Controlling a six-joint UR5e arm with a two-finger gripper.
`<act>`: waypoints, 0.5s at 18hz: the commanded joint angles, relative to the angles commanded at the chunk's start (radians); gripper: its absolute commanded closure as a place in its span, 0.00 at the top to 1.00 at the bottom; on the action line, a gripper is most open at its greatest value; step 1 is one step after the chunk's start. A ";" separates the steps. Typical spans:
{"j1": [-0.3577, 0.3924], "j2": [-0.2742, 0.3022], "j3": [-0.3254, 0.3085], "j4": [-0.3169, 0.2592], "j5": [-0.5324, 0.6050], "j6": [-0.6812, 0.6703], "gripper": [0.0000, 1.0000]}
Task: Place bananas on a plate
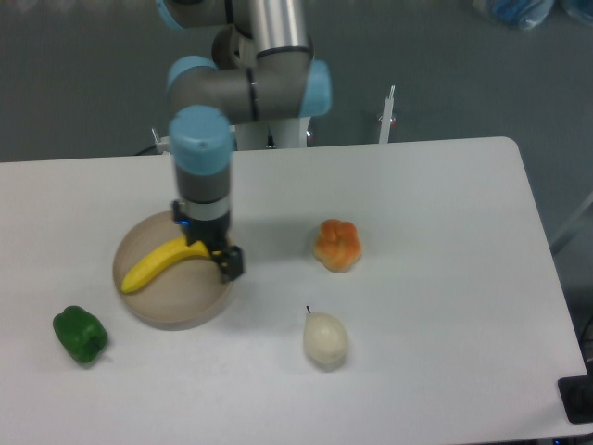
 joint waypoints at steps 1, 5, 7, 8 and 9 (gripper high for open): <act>0.043 -0.008 0.014 -0.005 0.000 0.064 1.00; 0.172 -0.087 0.093 -0.006 0.002 0.180 1.00; 0.236 -0.129 0.144 -0.014 0.000 0.264 1.00; 0.265 -0.147 0.164 -0.015 0.000 0.305 1.00; 0.276 -0.158 0.173 -0.015 0.002 0.327 1.00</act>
